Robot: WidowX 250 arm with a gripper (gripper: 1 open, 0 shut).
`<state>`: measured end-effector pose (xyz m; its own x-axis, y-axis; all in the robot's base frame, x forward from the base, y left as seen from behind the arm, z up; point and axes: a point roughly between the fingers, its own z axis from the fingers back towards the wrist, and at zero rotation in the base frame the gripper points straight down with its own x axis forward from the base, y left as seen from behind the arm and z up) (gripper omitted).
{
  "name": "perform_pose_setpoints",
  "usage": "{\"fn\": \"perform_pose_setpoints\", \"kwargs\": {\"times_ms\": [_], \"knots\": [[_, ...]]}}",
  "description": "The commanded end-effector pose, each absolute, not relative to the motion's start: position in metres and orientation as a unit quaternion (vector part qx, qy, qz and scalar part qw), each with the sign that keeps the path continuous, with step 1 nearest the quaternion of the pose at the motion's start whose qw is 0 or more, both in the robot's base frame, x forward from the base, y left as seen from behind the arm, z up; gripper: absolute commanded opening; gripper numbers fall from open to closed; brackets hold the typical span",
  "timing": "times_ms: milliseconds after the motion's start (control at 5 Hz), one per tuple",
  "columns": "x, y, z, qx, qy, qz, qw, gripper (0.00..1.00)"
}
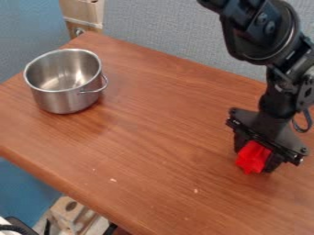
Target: Put the red object in the metal pot
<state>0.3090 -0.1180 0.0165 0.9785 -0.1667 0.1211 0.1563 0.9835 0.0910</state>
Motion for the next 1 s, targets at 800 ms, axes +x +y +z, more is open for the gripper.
{"fn": "perform_pose_setpoints", "kwargs": {"times_ms": [800], "knots": [[0.278, -0.105, 0.015, 0.032, -0.014, -0.066, 0.997, 0.0]]}}
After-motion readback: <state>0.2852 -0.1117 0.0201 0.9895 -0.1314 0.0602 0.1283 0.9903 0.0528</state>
